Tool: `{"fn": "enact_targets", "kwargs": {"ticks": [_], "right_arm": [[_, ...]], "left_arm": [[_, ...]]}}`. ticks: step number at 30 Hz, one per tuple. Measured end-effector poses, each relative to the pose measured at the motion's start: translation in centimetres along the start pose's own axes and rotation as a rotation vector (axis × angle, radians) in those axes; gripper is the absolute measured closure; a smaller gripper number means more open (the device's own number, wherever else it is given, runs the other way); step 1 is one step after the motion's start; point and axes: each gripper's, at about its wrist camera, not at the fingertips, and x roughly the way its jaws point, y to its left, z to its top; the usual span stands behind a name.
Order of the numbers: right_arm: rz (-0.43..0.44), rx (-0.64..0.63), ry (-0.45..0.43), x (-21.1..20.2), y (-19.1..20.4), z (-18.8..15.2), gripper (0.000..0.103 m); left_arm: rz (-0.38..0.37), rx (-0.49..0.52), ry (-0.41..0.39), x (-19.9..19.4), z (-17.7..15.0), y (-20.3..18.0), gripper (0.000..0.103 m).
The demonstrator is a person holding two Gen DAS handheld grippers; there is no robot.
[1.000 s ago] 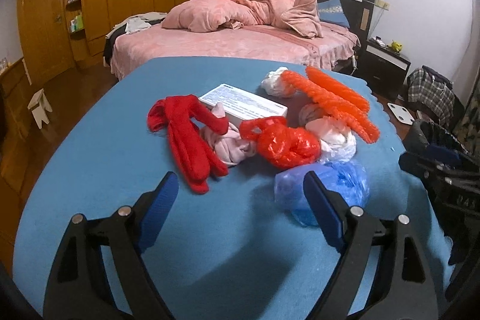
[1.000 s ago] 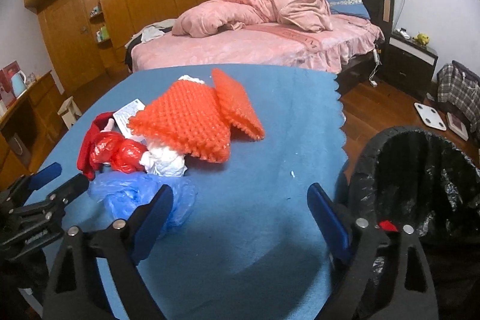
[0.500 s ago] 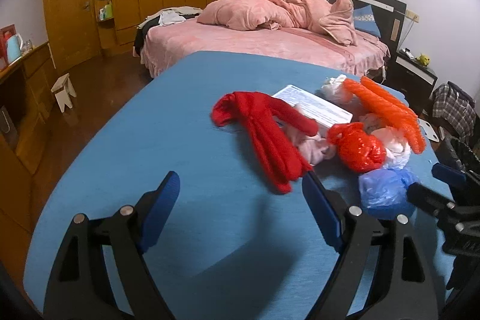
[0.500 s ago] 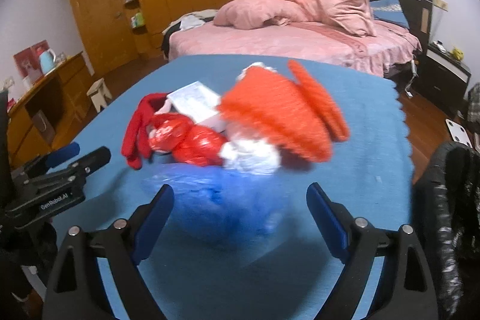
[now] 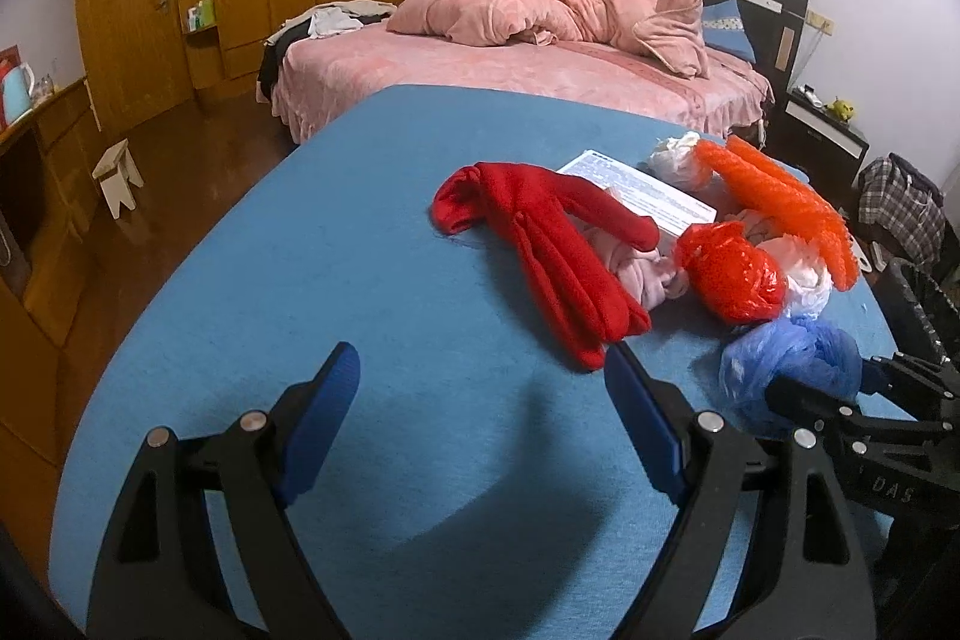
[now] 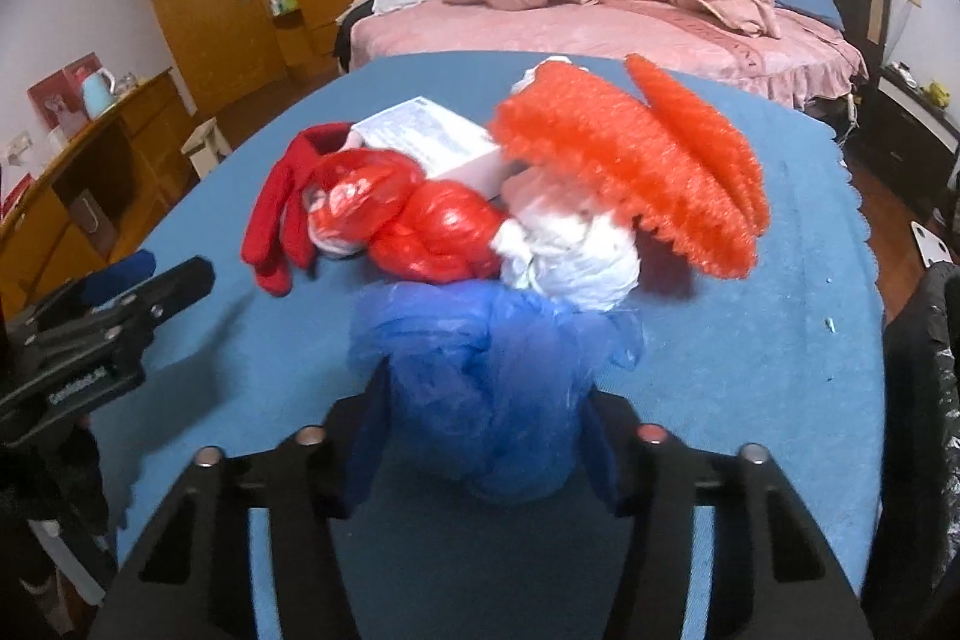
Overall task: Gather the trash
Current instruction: 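Grasp the blue plastic bag with the right gripper while the left grasps the red plastic bag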
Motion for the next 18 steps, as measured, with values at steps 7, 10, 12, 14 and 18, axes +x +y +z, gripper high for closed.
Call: {"fn": "enact_targets", "kwargs": {"ticks": [7,10,12,14,18], "right_arm": [[-0.001,0.010,-0.025,-1.6,-0.6,-0.5,0.060],[-0.019,0.028,-0.042,-2.6,-1.6,-0.5,0.060],[-0.024,0.052,-0.043,-3.1,-2.5,-0.6,0.060],[-0.031,0.072,-0.041,-3.7,-3.4,-0.7,0.060],[-0.081,0.097,-0.052,-4.5,-5.1,-1.1,0.060]], "left_arm": [[-0.009,0.009,-0.004,-0.3,0.0,-1.0,0.022],[-0.025,0.019,-0.003,-0.2,0.1,-1.9,0.022],[-0.039,0.030,-0.003,-0.2,0.1,-2.8,0.022],[-0.057,0.039,-0.001,-0.1,0.1,-3.7,0.022],[-0.096,0.065,0.003,0.4,0.3,-6.0,0.022]]}}
